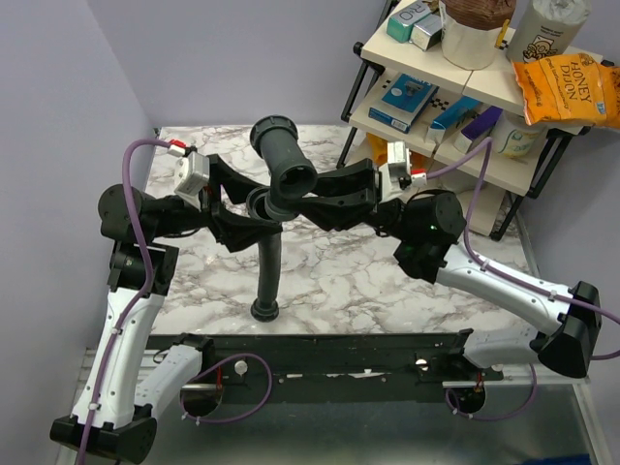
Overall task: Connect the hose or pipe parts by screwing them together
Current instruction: Install the adaptor on the pipeline.
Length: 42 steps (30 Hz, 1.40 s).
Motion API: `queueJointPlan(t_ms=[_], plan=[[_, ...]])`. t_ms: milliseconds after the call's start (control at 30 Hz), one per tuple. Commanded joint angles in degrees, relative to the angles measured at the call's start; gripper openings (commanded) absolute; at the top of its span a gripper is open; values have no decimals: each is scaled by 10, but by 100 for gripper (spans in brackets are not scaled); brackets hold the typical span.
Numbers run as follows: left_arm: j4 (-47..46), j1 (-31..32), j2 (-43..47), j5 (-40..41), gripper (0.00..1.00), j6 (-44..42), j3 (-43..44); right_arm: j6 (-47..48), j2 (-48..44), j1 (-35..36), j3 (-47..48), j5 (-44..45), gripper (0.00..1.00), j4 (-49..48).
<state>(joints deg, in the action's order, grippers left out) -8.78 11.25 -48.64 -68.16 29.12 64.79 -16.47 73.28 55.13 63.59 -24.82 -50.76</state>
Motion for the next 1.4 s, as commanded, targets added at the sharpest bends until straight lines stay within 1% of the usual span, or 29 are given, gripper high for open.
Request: queueJointPlan(t_ms=[0, 133, 267, 367, 500, 667, 733, 767, 900, 1100, 1367], plan=[[52, -2, 16, -16, 0, -66, 17, 15, 2, 2, 30, 0, 1, 41], [111, 6, 21, -13, 0, -132, 8, 1, 23, 3, 61, -9, 1, 29], [160, 10, 32, -5, 0, -179, -14, -32, 38, 3, 67, -15, 1, 2], [168, 14, 36, 4, 0, -200, -37, -61, 43, 2, 50, -16, 1, -20], [160, 19, 34, 15, 0, -205, -53, -101, 50, 3, 23, -17, 1, -53], [97, 20, 31, 26, 0, -164, -63, -146, 61, 3, -1, -27, 1, -96], [90, 20, 31, 29, 0, -138, -63, -154, 64, 3, -9, -32, 1, -108], [63, 20, 31, 29, 0, -128, -63, -159, 64, 3, -14, -30, 1, -116], [18, 20, 32, 29, 0, -79, -57, -156, 62, 2, -30, -23, 1, -125], [-40, 19, 26, 28, 0, -8, -48, -153, 61, 2, -29, -20, 1, -129], [-97, 20, 22, 23, 0, 46, -41, -146, 59, 1, -41, -12, 1, -131]])
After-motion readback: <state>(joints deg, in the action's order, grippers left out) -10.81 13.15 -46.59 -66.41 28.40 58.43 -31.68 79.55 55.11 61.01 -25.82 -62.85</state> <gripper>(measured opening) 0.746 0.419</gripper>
